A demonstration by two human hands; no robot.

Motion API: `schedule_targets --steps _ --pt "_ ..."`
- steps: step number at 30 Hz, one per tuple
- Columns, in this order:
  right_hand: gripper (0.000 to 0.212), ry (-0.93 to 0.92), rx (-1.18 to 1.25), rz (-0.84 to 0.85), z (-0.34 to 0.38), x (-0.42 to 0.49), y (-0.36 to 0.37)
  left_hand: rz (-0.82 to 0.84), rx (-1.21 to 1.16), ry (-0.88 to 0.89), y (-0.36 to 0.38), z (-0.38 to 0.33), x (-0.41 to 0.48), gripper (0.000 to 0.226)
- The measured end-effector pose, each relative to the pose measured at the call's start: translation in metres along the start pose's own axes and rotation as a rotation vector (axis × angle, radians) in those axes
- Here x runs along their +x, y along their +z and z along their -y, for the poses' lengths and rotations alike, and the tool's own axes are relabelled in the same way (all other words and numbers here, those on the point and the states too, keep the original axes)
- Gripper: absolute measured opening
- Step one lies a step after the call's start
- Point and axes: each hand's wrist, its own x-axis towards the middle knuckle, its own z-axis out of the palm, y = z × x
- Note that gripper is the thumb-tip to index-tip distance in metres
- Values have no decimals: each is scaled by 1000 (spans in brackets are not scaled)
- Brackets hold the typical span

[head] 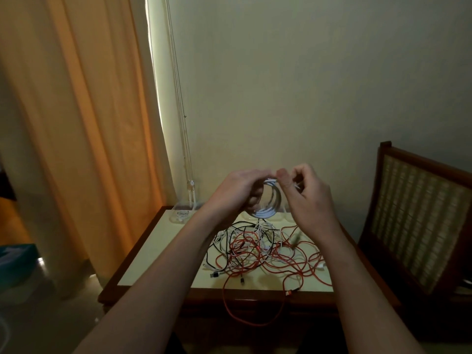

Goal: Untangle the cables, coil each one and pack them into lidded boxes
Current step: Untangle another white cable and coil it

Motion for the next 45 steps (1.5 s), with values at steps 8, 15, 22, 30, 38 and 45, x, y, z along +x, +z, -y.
schedule_targets --steps 8,15,22,30,38,45 --pt "49 92 158 108 15 -4 3 136 -379 -17 5 -5 -1 25" --pt "64 50 122 101 17 -2 7 96 -343 3 3 -2 -2 17" --pt "58 66 208 112 20 -2 9 51 -241 61 3 -2 -2 23" --pt "29 255 358 216 1 -3 -4 -96 -262 83 -13 -7 1 21" --pt "21 177 166 227 -6 -4 -6 -69 -332 21 -11 -11 -1 18" --pt "13 142 141 -104 -14 1 2 51 -386 -131 -1 -10 -5 18"
